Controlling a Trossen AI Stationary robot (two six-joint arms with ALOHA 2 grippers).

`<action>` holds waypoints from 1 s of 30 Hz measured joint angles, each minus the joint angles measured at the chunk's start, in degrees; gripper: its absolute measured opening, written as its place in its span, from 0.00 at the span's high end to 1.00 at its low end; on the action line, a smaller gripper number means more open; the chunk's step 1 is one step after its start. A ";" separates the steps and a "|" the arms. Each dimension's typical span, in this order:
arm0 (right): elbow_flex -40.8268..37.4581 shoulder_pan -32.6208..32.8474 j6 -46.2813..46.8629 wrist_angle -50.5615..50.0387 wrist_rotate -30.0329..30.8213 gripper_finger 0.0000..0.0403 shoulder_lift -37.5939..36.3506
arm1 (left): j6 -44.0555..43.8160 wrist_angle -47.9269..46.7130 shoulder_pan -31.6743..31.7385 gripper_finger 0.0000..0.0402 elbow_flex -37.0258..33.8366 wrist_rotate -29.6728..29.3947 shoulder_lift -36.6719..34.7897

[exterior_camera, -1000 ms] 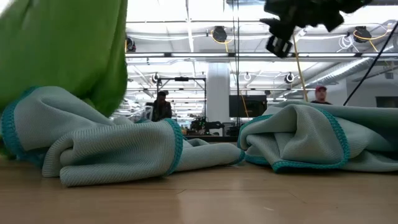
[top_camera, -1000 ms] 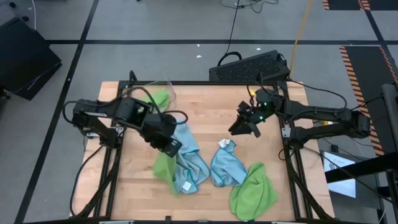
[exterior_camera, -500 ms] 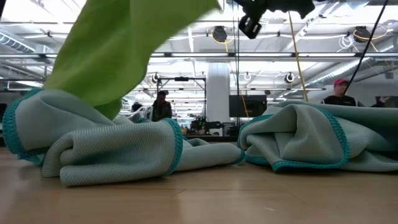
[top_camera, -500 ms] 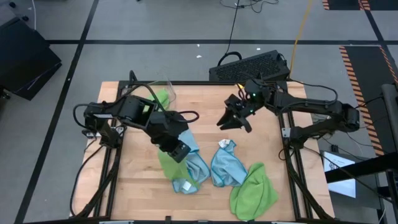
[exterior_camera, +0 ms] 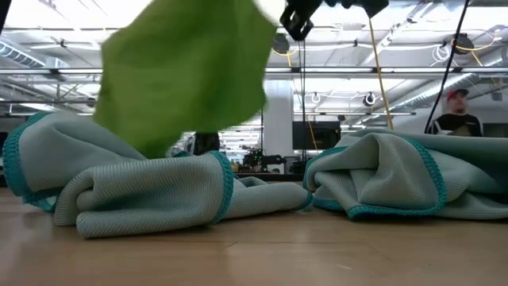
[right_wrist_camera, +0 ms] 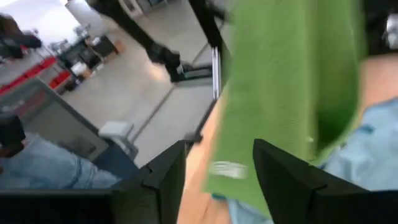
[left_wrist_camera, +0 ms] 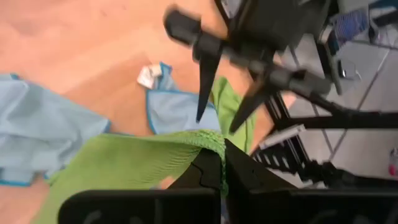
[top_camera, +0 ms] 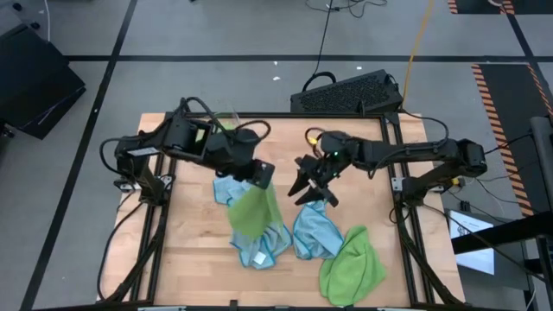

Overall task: Fold microfiber towels
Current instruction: Fold the left green microfiber cloth

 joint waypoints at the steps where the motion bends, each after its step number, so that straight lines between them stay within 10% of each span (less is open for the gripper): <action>1: 0.00 0.55 -0.09 -0.42 0.08 0.52 0.57 | 0.26 0.00 0.52 1.00 0.00 -0.17 -0.22; 12: -4.15 6.00 0.59 -8.72 12.82 0.45 3.89 | 3.43 -0.10 4.14 1.00 0.02 -0.41 -1.07; 30: -14.58 15.30 0.93 17.53 48.63 0.46 3.83 | 7.82 9.00 7.48 1.00 0.02 -6.24 -0.92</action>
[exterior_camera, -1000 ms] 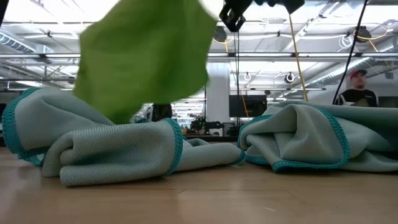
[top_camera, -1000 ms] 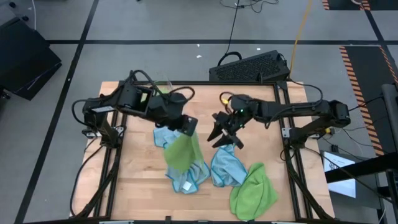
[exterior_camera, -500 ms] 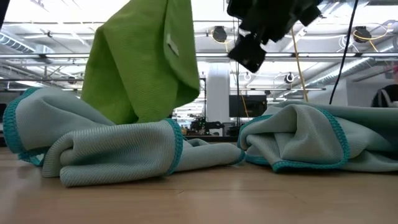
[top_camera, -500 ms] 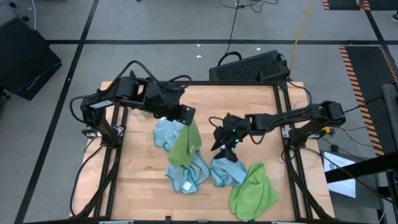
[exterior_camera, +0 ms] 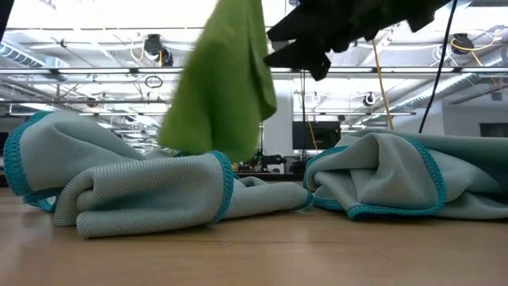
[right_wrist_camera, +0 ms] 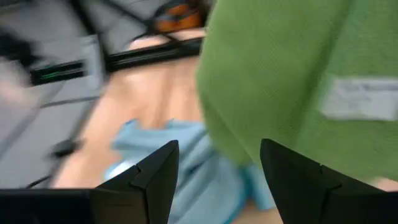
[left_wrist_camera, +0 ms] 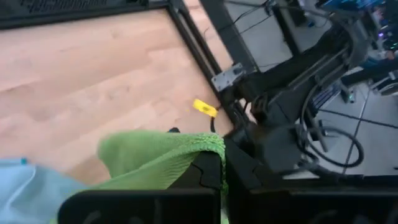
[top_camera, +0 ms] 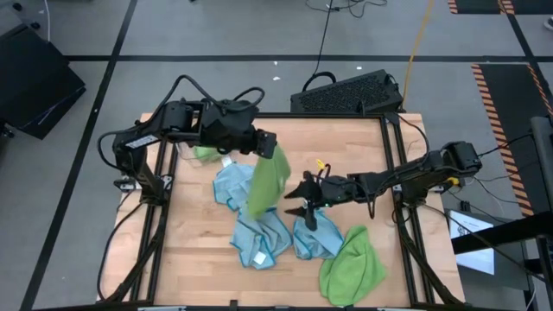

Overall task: Fold microfiber towels
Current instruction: Fold the left green microfiber cloth

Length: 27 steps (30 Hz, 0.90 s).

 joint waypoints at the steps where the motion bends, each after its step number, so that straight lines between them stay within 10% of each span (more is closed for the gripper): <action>1: 0.00 0.34 -0.06 -0.16 4.33 0.46 0.00 | 0.56 0.33 0.26 1.00 0.00 0.00 0.05; 12: 0.00 -1.22 0.80 -2.97 23.52 0.46 0.09 | 6.77 0.56 2.57 1.00 0.00 4.25 0.15; 27: -4.52 -3.38 -3.54 0.39 17.05 0.46 0.42 | 11.96 0.39 2.62 1.00 0.00 5.97 0.15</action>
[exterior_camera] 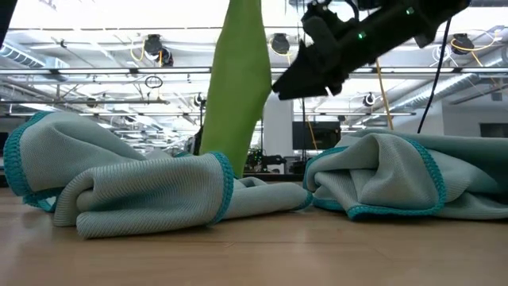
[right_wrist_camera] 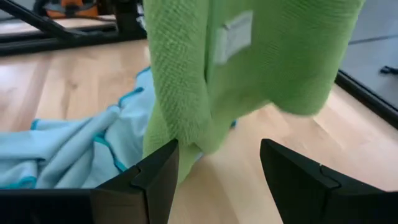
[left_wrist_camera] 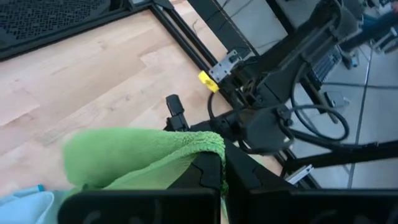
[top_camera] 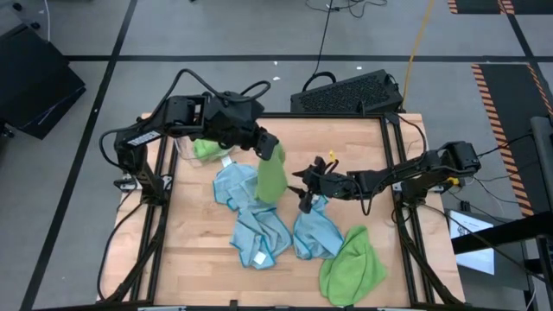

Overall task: Fold microfiber towels
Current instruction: Fold the left green microfiber cloth

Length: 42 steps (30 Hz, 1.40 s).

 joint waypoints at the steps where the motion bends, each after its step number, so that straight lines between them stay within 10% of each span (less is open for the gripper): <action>1: -0.51 0.00 0.34 0.13 0.05 0.46 -0.02 | 0.76 -0.10 0.00 1.00 0.00 0.25 0.00; 42: -5.36 2.23 -2.27 15.22 -3.64 0.60 0.15 | 9.26 -2.04 1.19 0.99 0.00 0.10 0.00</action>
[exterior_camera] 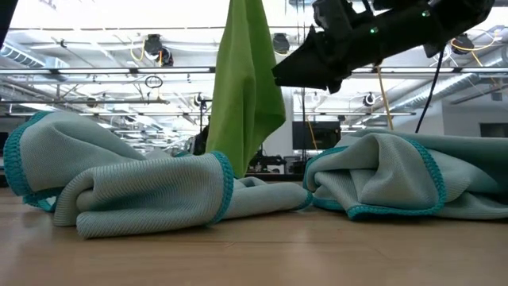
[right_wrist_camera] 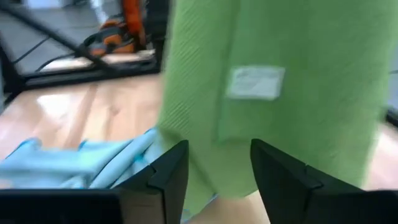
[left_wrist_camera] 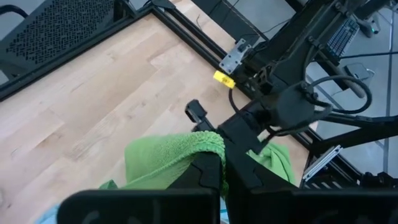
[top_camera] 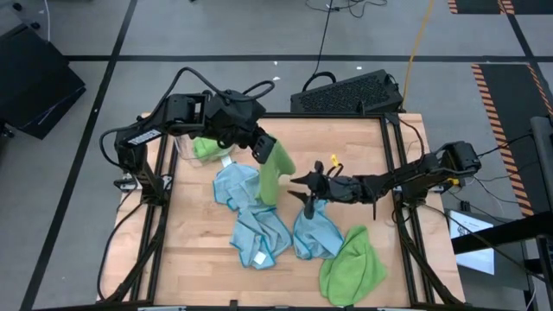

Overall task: Fold microfiber towels
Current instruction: Fold the left green microfiber cloth

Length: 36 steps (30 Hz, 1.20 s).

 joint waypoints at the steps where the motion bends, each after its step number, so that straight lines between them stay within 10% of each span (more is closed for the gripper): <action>1: 0.02 0.00 0.07 -0.13 -1.14 0.60 0.56 | 0.19 0.02 0.09 0.99 0.00 0.00 0.00; 21: 10.34 -4.11 -1.94 3.76 -9.91 0.60 17.98 | 0.40 2.24 0.21 0.99 0.00 -0.48 0.00; 36: 11.01 -5.71 -2.25 6.83 -9.76 0.60 16.47 | 1.56 1.67 0.14 0.99 0.00 -0.50 0.00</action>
